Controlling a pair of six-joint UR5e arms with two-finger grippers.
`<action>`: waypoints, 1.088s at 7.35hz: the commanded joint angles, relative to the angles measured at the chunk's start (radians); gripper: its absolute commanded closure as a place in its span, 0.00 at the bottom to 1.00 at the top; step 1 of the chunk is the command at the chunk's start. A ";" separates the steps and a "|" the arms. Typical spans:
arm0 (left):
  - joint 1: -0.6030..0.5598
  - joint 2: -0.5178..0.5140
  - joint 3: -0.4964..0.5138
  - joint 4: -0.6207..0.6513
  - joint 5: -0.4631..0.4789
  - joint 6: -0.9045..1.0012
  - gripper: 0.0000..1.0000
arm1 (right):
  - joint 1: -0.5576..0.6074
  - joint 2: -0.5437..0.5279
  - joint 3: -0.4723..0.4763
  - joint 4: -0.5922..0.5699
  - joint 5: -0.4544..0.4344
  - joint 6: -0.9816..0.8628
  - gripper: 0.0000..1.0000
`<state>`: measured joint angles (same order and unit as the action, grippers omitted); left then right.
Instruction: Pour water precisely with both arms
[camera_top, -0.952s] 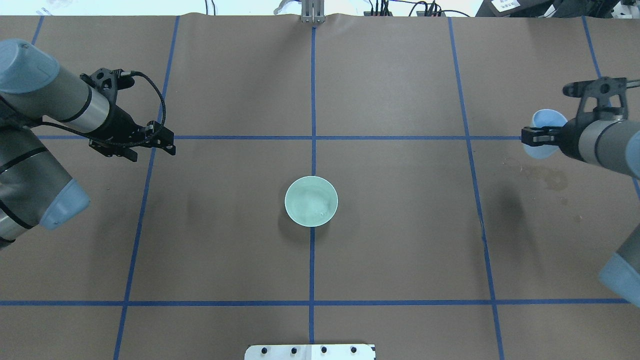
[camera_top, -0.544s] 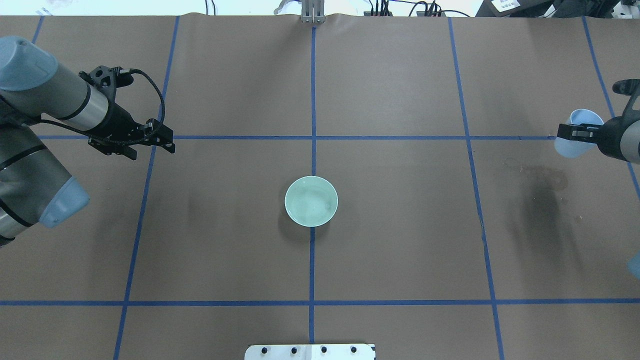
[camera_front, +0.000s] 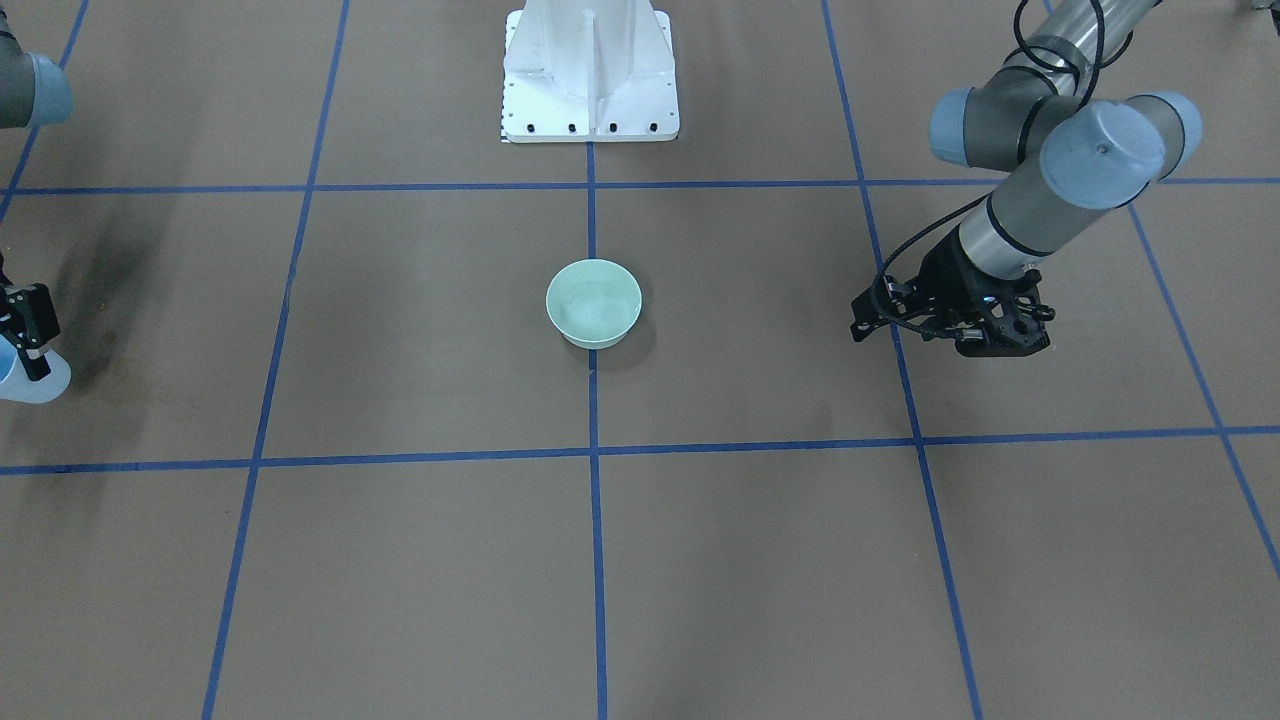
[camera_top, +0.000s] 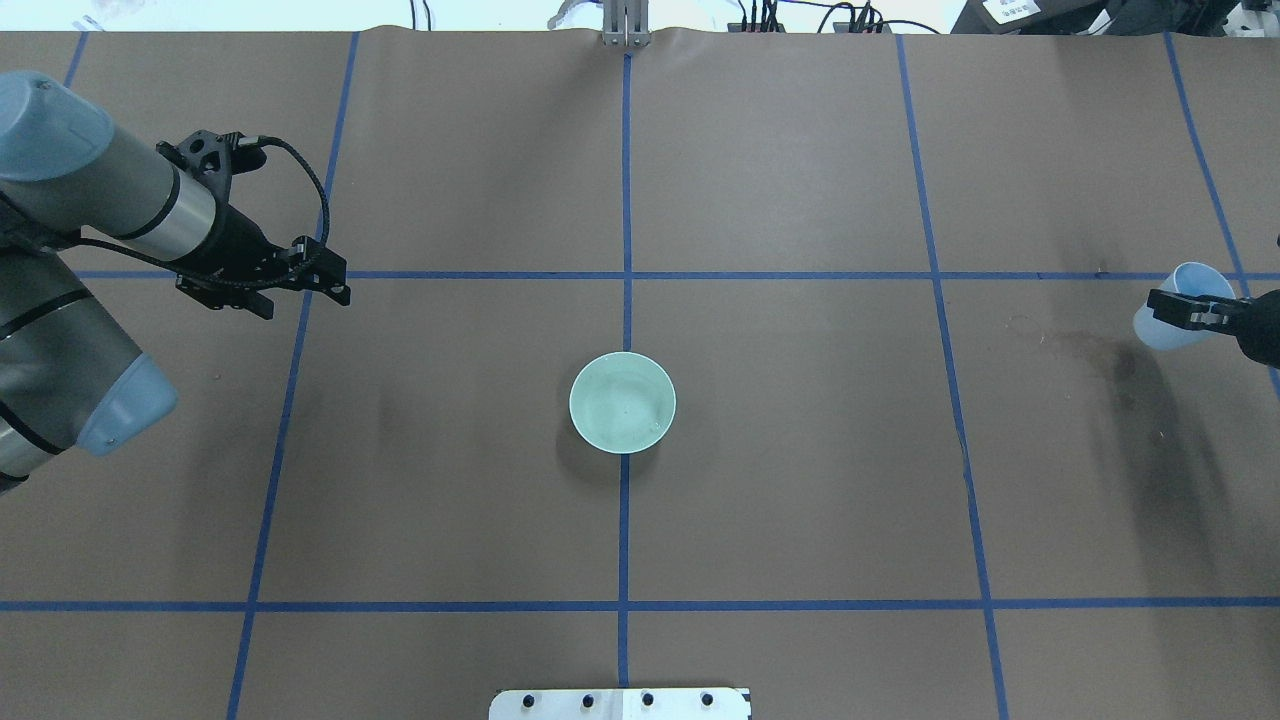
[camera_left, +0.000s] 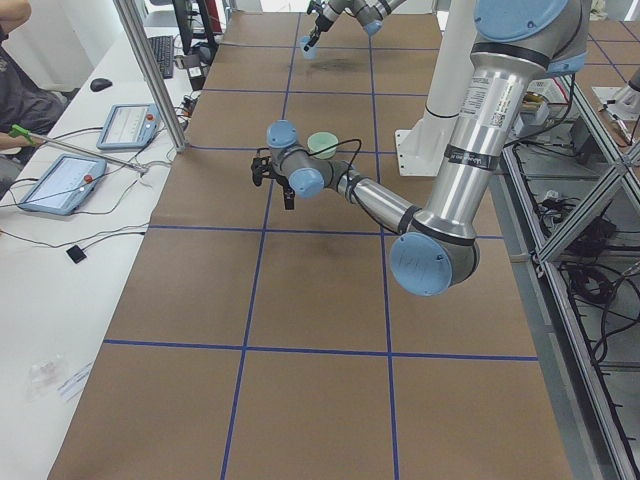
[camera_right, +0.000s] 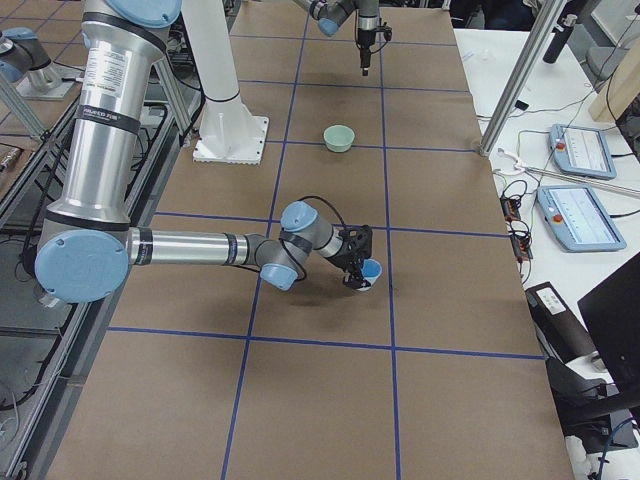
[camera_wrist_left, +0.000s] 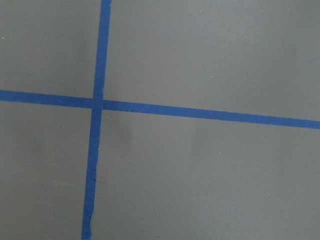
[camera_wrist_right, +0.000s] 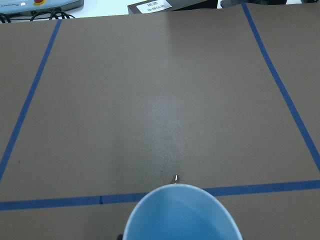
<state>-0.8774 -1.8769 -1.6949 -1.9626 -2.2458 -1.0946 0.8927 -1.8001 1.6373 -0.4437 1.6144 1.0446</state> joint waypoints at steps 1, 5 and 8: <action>0.000 0.008 -0.017 0.001 0.000 -0.002 0.00 | -0.043 0.005 -0.011 0.013 -0.011 -0.001 0.66; -0.002 0.010 -0.017 0.001 0.000 -0.002 0.00 | -0.083 0.002 -0.016 0.040 -0.014 -0.020 0.58; -0.003 0.010 -0.022 0.001 0.000 -0.004 0.00 | -0.084 0.005 -0.028 0.042 -0.014 -0.017 0.07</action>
<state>-0.8795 -1.8669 -1.7139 -1.9613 -2.2457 -1.0972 0.8095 -1.7964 1.6135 -0.4027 1.6006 1.0264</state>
